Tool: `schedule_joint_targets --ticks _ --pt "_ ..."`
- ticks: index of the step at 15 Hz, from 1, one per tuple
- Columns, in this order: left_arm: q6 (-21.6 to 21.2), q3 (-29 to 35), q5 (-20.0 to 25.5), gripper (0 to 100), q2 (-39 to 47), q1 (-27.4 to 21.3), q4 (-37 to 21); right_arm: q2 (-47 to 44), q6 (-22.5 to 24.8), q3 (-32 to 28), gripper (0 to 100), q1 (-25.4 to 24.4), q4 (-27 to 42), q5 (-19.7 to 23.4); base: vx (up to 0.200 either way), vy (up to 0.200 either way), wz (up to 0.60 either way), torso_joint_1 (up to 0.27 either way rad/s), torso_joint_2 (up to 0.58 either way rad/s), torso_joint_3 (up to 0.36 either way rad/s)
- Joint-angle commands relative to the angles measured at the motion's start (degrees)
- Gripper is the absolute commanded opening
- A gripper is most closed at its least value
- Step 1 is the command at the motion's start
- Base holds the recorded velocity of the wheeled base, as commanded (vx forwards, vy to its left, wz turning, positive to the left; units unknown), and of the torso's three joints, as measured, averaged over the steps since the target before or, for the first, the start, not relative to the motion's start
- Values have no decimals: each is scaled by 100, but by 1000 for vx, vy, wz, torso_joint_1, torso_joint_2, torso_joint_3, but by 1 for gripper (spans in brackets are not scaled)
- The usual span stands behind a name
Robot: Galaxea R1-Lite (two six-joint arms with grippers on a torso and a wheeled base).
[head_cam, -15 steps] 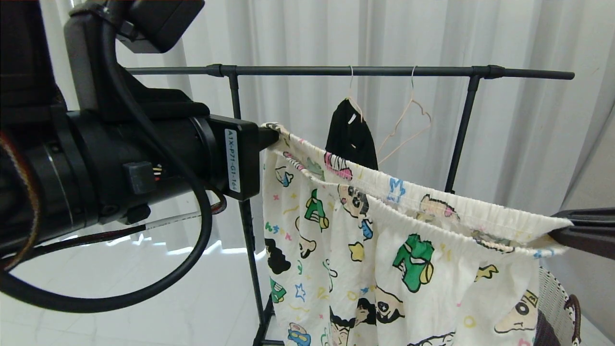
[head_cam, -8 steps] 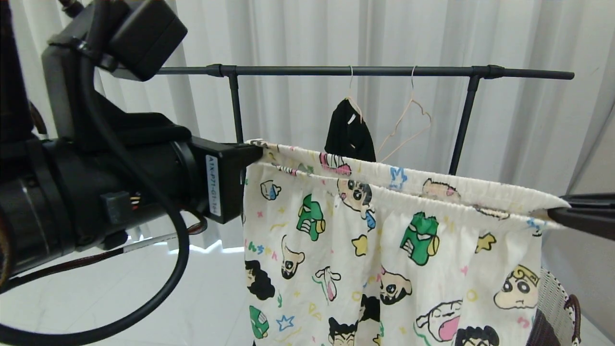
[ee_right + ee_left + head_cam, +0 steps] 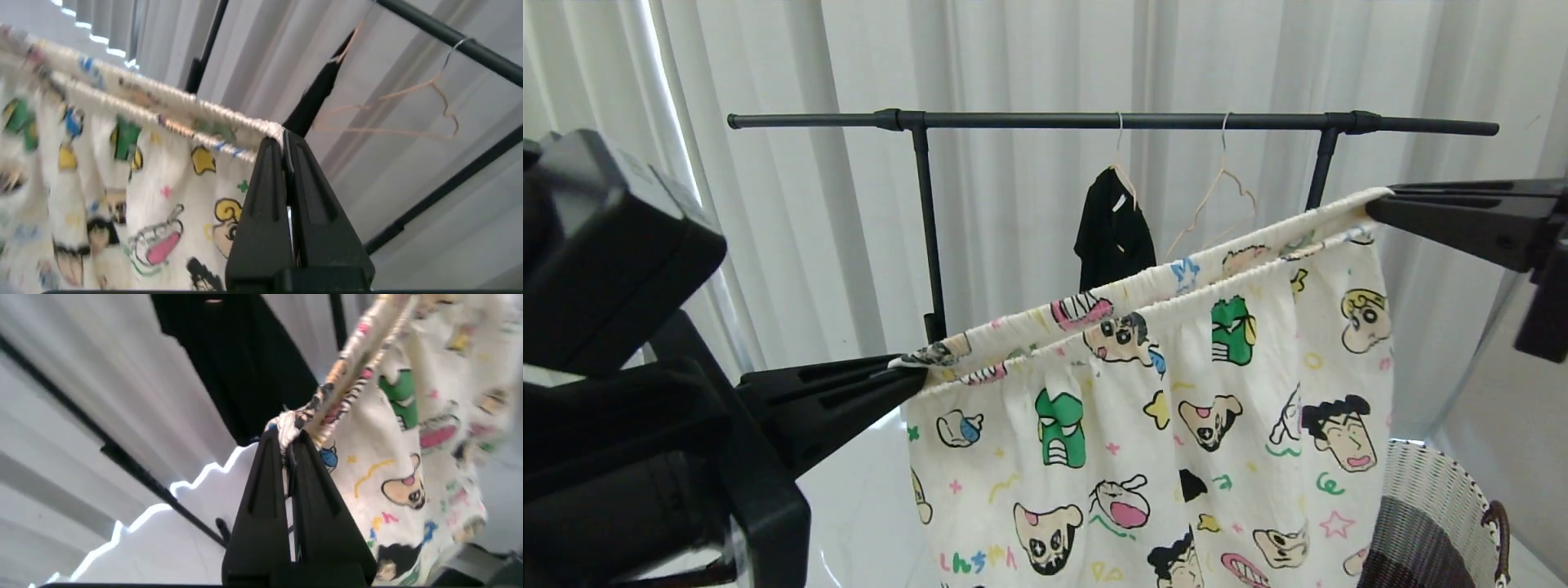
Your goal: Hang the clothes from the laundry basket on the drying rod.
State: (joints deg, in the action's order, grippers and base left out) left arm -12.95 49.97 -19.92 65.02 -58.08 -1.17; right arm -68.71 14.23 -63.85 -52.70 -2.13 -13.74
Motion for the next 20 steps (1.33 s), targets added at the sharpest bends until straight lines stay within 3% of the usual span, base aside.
schedule_joint_targets --ticks 1,6,15,16,20 --pt "-33 -22 6 0 -69 -424 3 -591 19 -22 0 -21 -340 3 0 0 0 0 0 0" --pt "-76 -22 -12 0 -51 -1083 3 -864 19 -75 0 -214 -543 -6 0 0 0 0 0 0" --pt "-226 4 -82 0 -60 -1074 3 -749 10 -31 0 -214 -543 -15 0 0 0 0 0 0" --pt "-226 30 -91 0 -60 -960 12 -626 10 5 0 -206 -507 -15 0 0 0 0 0 0" --pt "-217 400 -47 0 133 358 346 -99 19 154 0 -170 -121 -6 0 0 0 0 0 0"
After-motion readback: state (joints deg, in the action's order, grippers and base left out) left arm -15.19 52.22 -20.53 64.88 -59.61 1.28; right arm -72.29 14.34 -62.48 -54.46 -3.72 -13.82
